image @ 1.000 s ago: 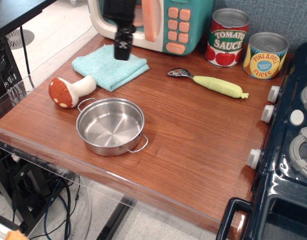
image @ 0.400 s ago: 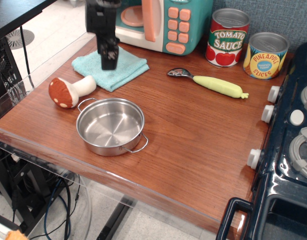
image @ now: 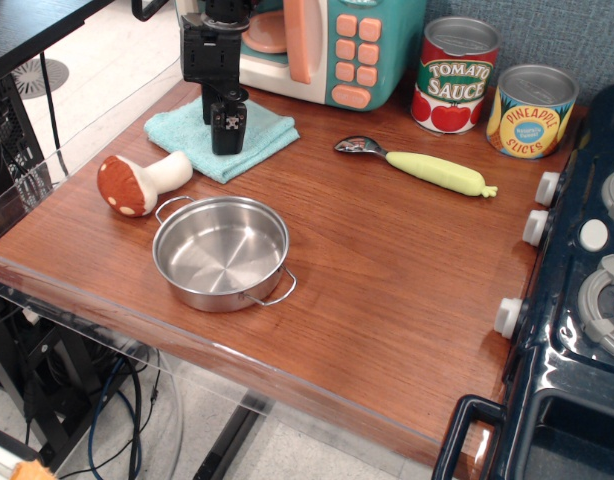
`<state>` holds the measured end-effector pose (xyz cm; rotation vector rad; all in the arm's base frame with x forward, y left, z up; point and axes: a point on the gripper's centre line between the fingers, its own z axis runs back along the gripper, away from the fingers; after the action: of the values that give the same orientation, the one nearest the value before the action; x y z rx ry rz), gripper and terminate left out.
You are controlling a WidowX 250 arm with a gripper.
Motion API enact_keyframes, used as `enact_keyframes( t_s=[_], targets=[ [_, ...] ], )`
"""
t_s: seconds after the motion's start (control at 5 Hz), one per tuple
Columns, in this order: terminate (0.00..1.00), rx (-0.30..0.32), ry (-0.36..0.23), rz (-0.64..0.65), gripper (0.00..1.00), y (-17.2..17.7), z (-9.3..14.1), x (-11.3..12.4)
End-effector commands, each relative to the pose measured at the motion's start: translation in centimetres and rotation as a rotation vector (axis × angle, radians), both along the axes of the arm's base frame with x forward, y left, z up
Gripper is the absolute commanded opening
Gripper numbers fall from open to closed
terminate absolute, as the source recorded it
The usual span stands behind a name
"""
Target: Slide the blue towel to the front right corner of the table.
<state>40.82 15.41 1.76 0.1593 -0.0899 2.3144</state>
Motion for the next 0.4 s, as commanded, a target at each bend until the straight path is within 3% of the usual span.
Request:
enact_keyframes(
  t_s=[0.0, 0.2],
  targets=[
    [0.00, -0.001, -0.062, -0.066, 1.00, -3.3, 1.4, -1.0],
    [0.00, -0.003, -0.113, -0.132, 1.00, -6.8, 2.0, -1.3]
  ],
)
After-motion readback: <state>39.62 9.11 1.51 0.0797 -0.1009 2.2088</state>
